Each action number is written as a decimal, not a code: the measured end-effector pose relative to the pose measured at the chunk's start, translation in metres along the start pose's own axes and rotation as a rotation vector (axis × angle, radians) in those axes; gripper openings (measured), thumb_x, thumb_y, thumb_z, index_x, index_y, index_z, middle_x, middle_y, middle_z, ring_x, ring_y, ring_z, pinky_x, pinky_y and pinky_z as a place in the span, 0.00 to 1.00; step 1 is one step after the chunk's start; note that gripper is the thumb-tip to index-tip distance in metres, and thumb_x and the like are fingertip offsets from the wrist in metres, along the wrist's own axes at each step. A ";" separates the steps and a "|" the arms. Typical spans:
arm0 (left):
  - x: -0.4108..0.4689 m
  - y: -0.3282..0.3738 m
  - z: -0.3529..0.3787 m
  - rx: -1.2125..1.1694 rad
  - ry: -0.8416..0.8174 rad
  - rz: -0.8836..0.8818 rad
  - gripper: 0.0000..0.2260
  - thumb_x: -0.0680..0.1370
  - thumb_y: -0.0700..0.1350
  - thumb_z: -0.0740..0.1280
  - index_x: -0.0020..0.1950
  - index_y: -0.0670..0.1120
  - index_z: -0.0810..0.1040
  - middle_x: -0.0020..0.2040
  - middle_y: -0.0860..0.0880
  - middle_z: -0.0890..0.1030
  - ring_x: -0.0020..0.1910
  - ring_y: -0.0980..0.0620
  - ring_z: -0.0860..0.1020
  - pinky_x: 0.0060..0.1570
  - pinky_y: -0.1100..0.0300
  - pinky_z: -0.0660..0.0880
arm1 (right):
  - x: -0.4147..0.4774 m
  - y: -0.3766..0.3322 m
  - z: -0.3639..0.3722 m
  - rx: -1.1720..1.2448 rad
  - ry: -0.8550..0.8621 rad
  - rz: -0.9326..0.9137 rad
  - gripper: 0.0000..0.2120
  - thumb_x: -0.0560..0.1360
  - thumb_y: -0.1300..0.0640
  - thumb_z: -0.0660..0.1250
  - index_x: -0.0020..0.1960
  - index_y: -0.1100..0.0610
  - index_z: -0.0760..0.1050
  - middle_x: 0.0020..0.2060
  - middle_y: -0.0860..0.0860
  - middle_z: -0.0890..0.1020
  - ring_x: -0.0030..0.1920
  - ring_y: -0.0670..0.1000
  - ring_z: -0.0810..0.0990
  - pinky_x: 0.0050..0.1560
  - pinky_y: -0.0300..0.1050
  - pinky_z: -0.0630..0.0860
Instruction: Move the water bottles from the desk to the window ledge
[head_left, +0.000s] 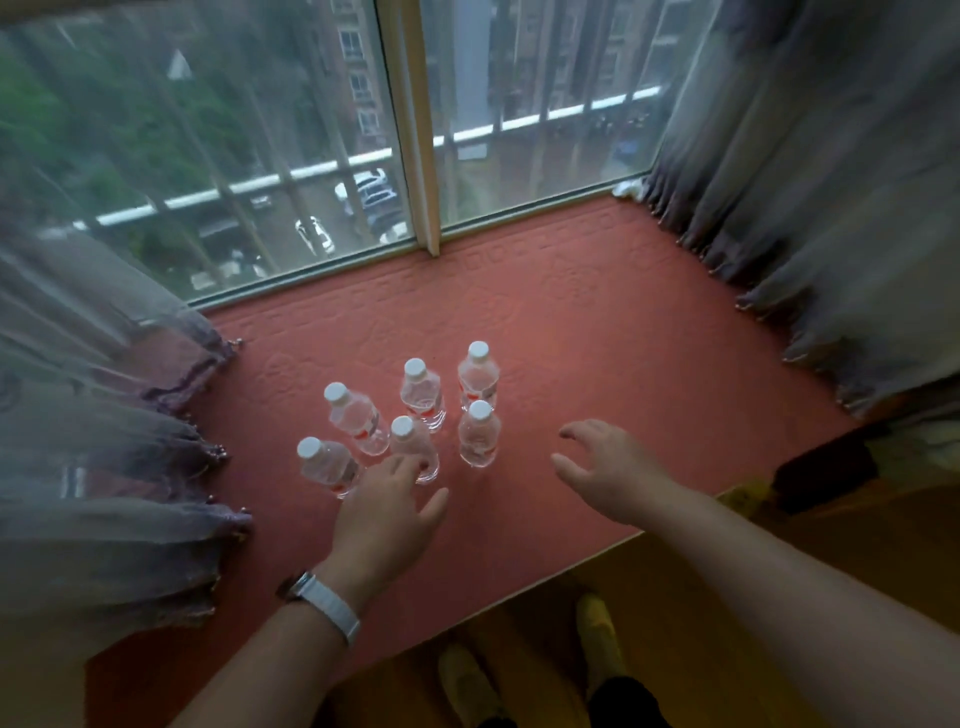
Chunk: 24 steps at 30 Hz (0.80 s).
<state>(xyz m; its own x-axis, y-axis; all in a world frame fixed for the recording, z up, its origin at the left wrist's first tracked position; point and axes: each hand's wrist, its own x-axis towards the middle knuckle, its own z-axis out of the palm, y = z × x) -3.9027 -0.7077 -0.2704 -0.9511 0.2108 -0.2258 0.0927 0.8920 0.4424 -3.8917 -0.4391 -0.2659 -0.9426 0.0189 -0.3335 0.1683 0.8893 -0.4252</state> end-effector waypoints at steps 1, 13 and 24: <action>-0.002 0.010 -0.007 0.019 0.001 0.042 0.19 0.74 0.59 0.65 0.62 0.51 0.77 0.60 0.52 0.78 0.58 0.48 0.77 0.55 0.52 0.74 | -0.010 0.003 -0.011 -0.023 0.001 0.021 0.23 0.78 0.43 0.62 0.68 0.54 0.73 0.65 0.51 0.76 0.65 0.53 0.73 0.65 0.46 0.68; -0.039 0.189 -0.005 0.295 -0.114 0.393 0.29 0.75 0.64 0.51 0.70 0.52 0.72 0.70 0.52 0.73 0.67 0.48 0.72 0.62 0.55 0.68 | -0.152 0.108 -0.109 -0.112 0.155 0.138 0.24 0.77 0.41 0.58 0.68 0.52 0.72 0.64 0.50 0.75 0.64 0.54 0.73 0.64 0.52 0.72; -0.088 0.429 0.103 0.338 -0.200 0.717 0.19 0.81 0.57 0.58 0.72 0.54 0.69 0.73 0.54 0.69 0.69 0.49 0.70 0.67 0.52 0.69 | -0.323 0.300 -0.167 -0.049 0.254 0.328 0.24 0.78 0.40 0.55 0.68 0.52 0.70 0.62 0.51 0.74 0.63 0.55 0.72 0.60 0.52 0.72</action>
<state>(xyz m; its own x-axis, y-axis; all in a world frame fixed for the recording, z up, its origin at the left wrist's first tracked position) -3.7484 -0.3022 -0.1504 -0.5591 0.8149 -0.1526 0.7729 0.5789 0.2596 -3.5849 -0.1022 -0.1456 -0.8835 0.4114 -0.2241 0.4633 0.8380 -0.2882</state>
